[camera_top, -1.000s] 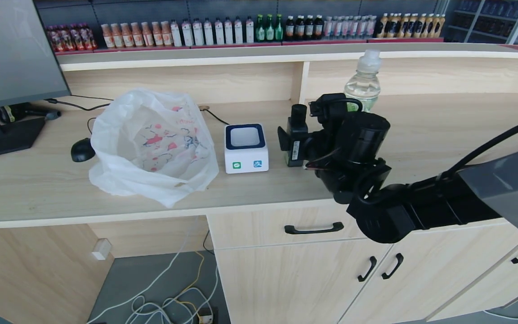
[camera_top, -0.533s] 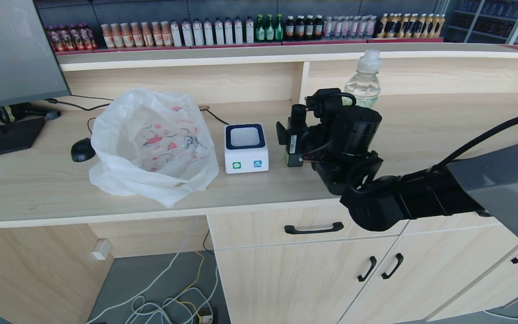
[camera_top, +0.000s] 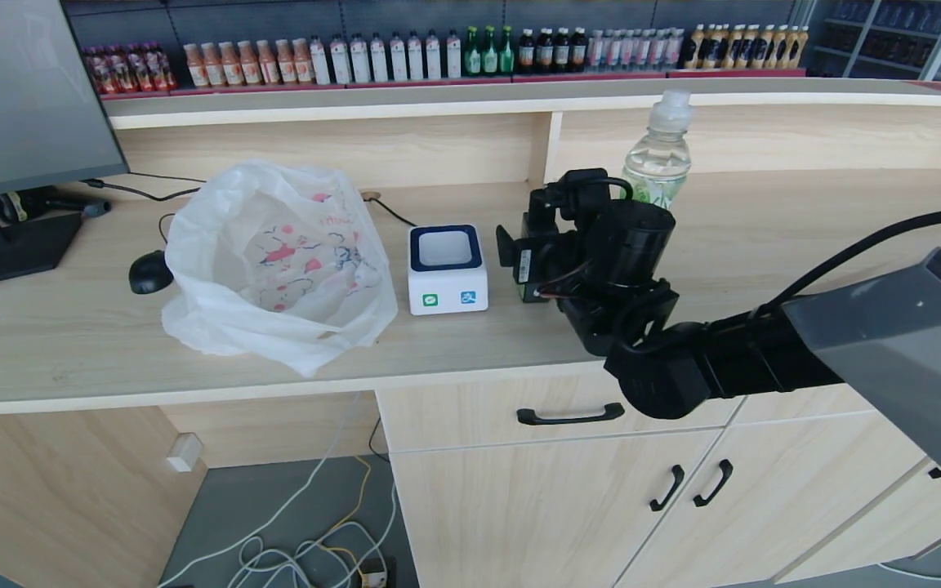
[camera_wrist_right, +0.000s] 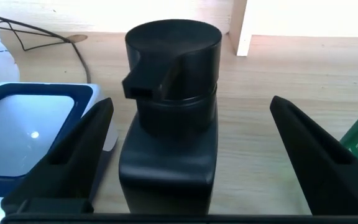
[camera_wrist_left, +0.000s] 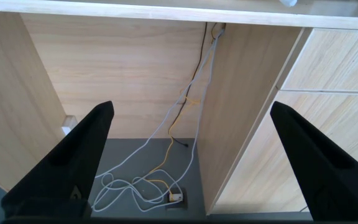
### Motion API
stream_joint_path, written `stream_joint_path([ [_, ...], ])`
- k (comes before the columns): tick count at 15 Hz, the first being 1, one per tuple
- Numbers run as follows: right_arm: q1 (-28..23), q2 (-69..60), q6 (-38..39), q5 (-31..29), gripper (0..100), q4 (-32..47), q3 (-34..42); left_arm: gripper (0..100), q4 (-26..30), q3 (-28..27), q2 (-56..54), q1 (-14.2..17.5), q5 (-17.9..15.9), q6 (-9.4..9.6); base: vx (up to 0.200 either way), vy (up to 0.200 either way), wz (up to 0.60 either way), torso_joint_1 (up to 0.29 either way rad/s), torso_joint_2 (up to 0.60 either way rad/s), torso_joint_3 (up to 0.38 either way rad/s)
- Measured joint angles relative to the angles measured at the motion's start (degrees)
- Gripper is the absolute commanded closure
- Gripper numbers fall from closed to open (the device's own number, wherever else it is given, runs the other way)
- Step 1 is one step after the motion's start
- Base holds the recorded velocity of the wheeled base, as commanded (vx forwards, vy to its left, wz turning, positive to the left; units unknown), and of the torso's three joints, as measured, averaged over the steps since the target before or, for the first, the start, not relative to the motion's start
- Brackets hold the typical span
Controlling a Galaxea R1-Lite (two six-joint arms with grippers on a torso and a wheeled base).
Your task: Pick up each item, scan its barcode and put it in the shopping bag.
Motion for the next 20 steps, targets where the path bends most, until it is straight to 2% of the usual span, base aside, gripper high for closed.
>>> stream_joint_path([
  [10, -0.3, 1.7, 0.2, 0.0, 0, 0.0, -0.7, 0, 0.0, 0.0, 0.0, 0.0, 0.0, 0.00, 0.000, 0.000, 0.00, 0.000, 0.00, 0.000],
  [11, -0.3, 1.8, 0.2, 0.0, 100, 0.0, -0.5, 0, 0.0, 0.0, 0.0, 0.0, 0.0, 0.00, 0.000, 0.000, 0.00, 0.000, 0.00, 0.000],
  [20, -0.3, 2.2, 0.8, -0.3, 100, -0.1, -0.6, 0, 0.0, 0.0, 0.0, 0.0, 0.0, 0.00, 0.000, 0.000, 0.00, 0.000, 0.00, 0.000],
])
